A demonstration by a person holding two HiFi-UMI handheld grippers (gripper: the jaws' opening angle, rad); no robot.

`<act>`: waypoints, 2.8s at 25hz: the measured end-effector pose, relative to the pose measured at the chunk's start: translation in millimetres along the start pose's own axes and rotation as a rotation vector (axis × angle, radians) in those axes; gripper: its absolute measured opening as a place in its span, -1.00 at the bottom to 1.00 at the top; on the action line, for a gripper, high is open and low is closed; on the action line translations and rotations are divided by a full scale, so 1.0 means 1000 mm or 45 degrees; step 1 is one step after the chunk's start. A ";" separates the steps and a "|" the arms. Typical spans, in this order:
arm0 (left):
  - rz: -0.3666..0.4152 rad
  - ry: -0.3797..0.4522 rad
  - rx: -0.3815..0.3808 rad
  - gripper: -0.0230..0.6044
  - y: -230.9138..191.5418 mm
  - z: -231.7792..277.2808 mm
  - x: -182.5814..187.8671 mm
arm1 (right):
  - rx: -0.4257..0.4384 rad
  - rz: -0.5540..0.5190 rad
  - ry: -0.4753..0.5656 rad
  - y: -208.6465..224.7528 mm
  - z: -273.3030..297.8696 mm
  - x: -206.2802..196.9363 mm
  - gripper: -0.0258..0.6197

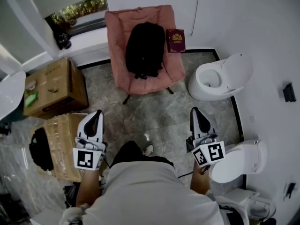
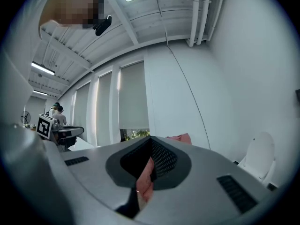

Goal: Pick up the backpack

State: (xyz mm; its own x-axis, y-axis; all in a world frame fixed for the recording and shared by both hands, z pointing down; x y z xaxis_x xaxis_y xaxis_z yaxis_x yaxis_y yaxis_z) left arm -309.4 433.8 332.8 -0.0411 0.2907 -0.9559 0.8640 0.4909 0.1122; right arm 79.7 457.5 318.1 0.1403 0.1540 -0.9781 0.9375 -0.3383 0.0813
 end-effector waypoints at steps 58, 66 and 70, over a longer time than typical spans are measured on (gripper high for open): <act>-0.192 -0.127 0.054 -0.87 -0.112 0.415 -0.169 | 0.202 0.037 -0.152 0.255 0.422 -0.078 -0.86; -0.358 -0.139 -0.016 -0.87 -0.126 0.432 -0.239 | 0.290 0.012 -0.222 0.234 0.441 -0.102 -0.86; -0.409 -0.167 -0.001 -0.86 -0.130 0.439 -0.268 | 0.303 0.000 -0.265 0.231 0.433 -0.115 -0.86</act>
State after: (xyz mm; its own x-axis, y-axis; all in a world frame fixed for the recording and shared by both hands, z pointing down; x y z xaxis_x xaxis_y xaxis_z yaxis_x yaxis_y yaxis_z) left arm -190.1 -68.6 454.7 -0.2462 0.0134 -0.9691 0.8169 0.5410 -0.2000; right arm 142.2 -40.2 365.9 0.0487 -0.0311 -0.9983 0.8333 -0.5497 0.0578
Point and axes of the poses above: the fingertips, and each gripper's own axes: z forward along the fingers, y to its right, x out of its top, the point moved 9 cm from there along -z, backward along the fingers, and after that the axes turned 13 degrees about y, right-handed, at the moved point
